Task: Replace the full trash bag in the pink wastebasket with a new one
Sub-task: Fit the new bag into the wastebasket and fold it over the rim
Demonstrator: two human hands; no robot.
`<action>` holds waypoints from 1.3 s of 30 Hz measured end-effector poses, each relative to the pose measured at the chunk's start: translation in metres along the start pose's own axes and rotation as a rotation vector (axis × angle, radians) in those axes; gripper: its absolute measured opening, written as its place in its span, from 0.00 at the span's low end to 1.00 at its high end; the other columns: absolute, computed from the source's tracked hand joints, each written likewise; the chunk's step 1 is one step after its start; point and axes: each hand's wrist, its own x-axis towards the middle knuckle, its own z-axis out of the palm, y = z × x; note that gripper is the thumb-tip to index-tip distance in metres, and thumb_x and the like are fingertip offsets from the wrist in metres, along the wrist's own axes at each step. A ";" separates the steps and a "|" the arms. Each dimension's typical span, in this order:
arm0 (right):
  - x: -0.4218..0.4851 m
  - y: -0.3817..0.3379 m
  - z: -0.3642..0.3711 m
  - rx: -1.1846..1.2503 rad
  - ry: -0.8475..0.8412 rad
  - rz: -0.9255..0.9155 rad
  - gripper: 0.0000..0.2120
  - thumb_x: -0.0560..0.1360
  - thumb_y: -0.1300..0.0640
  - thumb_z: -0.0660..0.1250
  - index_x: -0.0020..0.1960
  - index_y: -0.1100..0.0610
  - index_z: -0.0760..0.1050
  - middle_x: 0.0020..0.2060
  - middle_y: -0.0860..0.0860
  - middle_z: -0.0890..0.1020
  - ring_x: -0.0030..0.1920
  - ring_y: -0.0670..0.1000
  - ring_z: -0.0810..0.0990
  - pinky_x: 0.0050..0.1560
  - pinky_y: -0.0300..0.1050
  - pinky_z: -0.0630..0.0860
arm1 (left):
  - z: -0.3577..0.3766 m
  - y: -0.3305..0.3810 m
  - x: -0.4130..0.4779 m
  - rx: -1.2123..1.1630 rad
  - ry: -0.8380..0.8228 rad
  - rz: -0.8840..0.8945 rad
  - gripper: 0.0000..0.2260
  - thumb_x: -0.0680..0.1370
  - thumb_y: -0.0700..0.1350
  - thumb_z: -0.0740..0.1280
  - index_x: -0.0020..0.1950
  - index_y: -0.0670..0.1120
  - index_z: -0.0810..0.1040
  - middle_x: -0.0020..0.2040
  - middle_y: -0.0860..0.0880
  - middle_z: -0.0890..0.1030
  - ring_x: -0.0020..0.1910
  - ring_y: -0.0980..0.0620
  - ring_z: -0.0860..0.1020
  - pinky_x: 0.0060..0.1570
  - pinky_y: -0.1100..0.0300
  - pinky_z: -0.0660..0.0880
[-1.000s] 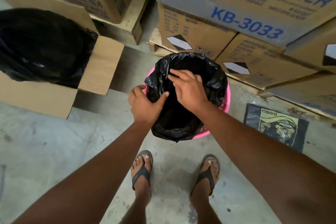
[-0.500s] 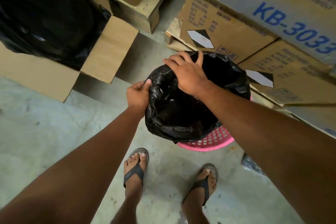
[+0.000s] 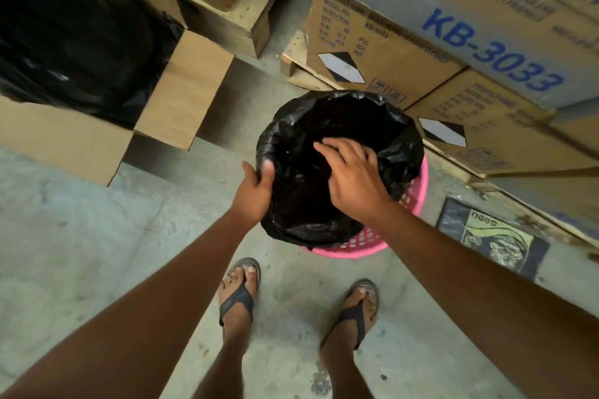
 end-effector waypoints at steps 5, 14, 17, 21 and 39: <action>-0.097 0.049 -0.004 -0.108 -0.121 -0.027 0.31 0.66 0.61 0.68 0.69 0.49 0.72 0.65 0.47 0.79 0.68 0.51 0.75 0.71 0.65 0.60 | 0.007 0.014 -0.042 0.338 0.399 0.675 0.22 0.81 0.55 0.60 0.71 0.45 0.68 0.67 0.45 0.74 0.67 0.48 0.70 0.68 0.54 0.66; -0.121 0.087 -0.011 -0.122 -0.219 -0.169 0.18 0.74 0.44 0.66 0.62 0.47 0.80 0.55 0.46 0.85 0.54 0.52 0.82 0.59 0.59 0.64 | 0.077 -0.022 -0.084 1.241 -0.255 0.713 0.25 0.70 0.59 0.72 0.67 0.59 0.73 0.63 0.55 0.77 0.63 0.48 0.72 0.58 0.48 0.65; -0.132 0.095 -0.011 -0.091 -0.225 -0.306 0.19 0.70 0.36 0.71 0.55 0.45 0.82 0.47 0.42 0.84 0.50 0.49 0.80 0.56 0.57 0.63 | 0.074 -0.039 -0.088 1.171 -0.045 0.963 0.16 0.67 0.44 0.76 0.52 0.57 0.83 0.50 0.55 0.82 0.49 0.47 0.78 0.48 0.51 0.67; -0.156 0.094 0.004 -0.099 -0.063 -0.294 0.07 0.72 0.58 0.75 0.43 0.46 0.82 0.37 0.41 0.82 0.48 0.48 0.80 0.64 0.58 0.58 | 0.070 -0.068 -0.093 1.080 0.134 1.253 0.16 0.72 0.37 0.64 0.52 0.54 0.84 0.46 0.54 0.83 0.43 0.48 0.79 0.47 0.51 0.66; -0.223 0.033 0.046 -0.289 -0.593 0.157 0.46 0.77 0.47 0.64 0.80 0.58 0.36 0.81 0.54 0.38 0.80 0.62 0.38 0.72 0.78 0.42 | 0.052 -0.119 -0.121 1.156 -0.239 0.372 0.19 0.78 0.59 0.62 0.68 0.58 0.73 0.72 0.53 0.72 0.66 0.51 0.75 0.57 0.56 0.73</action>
